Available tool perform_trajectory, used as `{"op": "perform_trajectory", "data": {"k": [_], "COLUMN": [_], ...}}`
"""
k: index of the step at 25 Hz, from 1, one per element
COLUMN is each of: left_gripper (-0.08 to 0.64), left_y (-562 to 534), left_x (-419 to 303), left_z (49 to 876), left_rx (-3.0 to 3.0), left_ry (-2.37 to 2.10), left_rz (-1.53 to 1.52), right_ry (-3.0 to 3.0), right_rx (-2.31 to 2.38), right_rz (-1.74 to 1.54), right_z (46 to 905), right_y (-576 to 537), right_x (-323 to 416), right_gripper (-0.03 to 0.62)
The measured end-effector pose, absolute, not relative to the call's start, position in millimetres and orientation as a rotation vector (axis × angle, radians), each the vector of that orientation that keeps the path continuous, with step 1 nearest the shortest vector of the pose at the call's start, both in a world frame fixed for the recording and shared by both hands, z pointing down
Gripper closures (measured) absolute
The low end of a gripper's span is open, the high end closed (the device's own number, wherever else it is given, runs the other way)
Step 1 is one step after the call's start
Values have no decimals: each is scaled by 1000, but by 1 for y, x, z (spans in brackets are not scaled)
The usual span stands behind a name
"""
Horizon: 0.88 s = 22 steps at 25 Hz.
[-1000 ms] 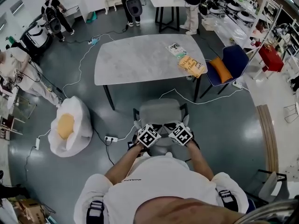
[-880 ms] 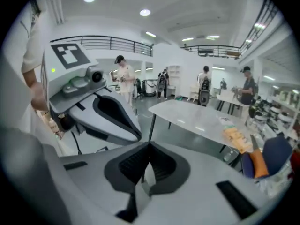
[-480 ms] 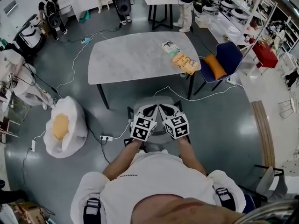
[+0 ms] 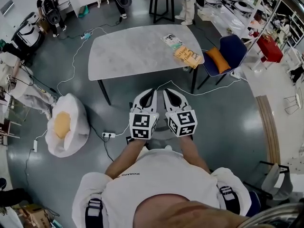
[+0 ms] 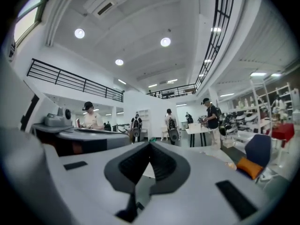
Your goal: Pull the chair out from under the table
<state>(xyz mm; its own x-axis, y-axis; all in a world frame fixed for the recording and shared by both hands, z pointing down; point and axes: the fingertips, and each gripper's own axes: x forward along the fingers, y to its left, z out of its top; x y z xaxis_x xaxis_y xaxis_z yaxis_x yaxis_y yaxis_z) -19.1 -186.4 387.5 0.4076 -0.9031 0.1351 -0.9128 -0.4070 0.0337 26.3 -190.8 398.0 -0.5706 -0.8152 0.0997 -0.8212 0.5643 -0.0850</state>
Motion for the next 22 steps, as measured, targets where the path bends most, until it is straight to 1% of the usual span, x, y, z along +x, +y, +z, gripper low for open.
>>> {"op": "perform_trajectory", "data": {"k": [3, 10, 22], "left_gripper": [557, 557, 557], "left_y": [-180, -175, -168], "left_x": [-21, -21, -15], "left_z": [376, 375, 369], "left_rx": [2533, 2517, 2522], "left_ry": [-1691, -1734, -1757], "left_rz": [69, 18, -27], "right_ry": [-2754, -2784, -2804], "right_rx": [1474, 1488, 1529], "right_rz": [135, 86, 105], "right_z": [385, 379, 372], "right_y": [-185, -174, -169], "right_x": [29, 33, 42], "right_gripper": [580, 580, 580]}}
